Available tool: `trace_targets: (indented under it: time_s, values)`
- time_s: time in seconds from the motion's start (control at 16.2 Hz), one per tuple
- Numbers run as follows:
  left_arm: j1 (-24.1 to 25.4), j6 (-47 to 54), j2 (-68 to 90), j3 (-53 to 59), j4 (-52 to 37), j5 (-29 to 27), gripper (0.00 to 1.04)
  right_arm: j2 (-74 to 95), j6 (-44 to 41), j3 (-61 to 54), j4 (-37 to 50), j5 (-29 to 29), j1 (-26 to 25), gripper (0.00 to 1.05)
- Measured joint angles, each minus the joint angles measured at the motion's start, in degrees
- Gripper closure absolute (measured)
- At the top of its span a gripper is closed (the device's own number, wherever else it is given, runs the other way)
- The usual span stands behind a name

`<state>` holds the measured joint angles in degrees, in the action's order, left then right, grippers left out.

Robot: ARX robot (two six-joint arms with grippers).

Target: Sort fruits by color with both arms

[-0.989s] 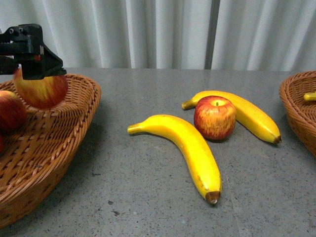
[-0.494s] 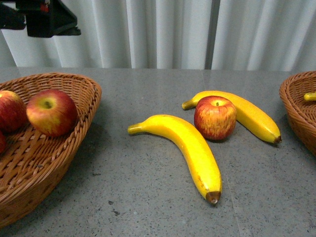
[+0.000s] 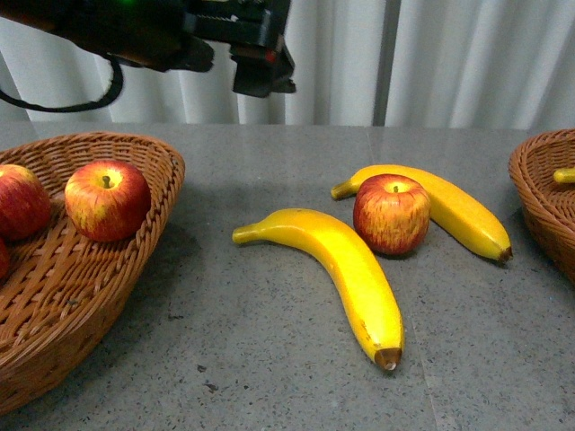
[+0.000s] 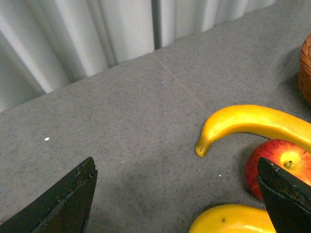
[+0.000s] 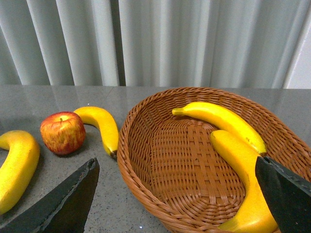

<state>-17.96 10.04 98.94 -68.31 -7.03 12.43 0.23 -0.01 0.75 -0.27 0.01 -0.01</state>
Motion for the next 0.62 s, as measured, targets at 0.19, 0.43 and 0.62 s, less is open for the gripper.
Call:
trace_targets:
  time_s: [0.19, 0.43, 0.62]
  values:
    - [-5.8, 0.5, 6.2, -3.8, 0.9, -0.4, 0.07, 0.0, 0.0, 0.0, 0.0, 0.0, 0.0, 0.07]
    - [-10.0, 1.4, 12.3, -6.1, 2.6, -2.2, 0.07, 0.0, 0.0, 0.0, 0.0, 0.0, 0.0, 0.07]
    - [-12.6, 1.4, 12.5, -5.9, 2.2, -3.3, 0.07, 0.0, 0.0, 0.0, 0.0, 0.0, 0.0, 0.07]
